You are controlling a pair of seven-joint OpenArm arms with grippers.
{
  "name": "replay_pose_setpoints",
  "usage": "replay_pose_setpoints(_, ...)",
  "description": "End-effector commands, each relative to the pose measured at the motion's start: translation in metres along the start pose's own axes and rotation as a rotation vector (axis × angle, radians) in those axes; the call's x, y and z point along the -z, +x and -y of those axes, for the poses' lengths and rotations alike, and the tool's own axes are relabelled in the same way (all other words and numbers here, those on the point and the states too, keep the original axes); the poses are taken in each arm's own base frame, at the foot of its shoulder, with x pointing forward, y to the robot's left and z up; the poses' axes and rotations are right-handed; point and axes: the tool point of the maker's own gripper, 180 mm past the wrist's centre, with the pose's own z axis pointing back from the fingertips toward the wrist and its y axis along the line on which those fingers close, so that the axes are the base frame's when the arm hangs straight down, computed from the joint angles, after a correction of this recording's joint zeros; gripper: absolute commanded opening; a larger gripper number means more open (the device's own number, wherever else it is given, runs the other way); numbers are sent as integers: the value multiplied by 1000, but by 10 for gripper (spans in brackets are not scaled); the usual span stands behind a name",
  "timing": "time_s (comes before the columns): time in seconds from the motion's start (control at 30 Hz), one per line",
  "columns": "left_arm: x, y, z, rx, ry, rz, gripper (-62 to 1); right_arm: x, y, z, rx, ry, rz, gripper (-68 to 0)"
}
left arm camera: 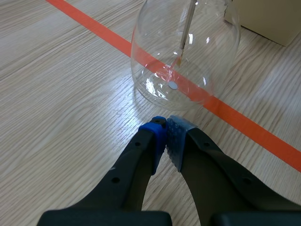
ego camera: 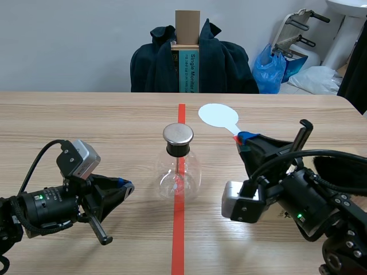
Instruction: Do the electroscope experiment.
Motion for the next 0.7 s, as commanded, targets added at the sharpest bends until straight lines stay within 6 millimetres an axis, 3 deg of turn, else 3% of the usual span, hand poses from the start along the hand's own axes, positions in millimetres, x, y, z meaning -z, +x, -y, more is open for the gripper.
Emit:
replay_pose_setpoints(0.0,4,16,-2,6,0,50,-590,4,0,13,-28,-39,28,-669)
replay_pose_setpoints(0.33,4,16,-2,6,0,50,-590,0,31,11,-47,-33,201,-669)
replay_pose_setpoints(0.67,4,16,-2,6,0,50,-590,-4,46,10,-50,-30,289,-669)
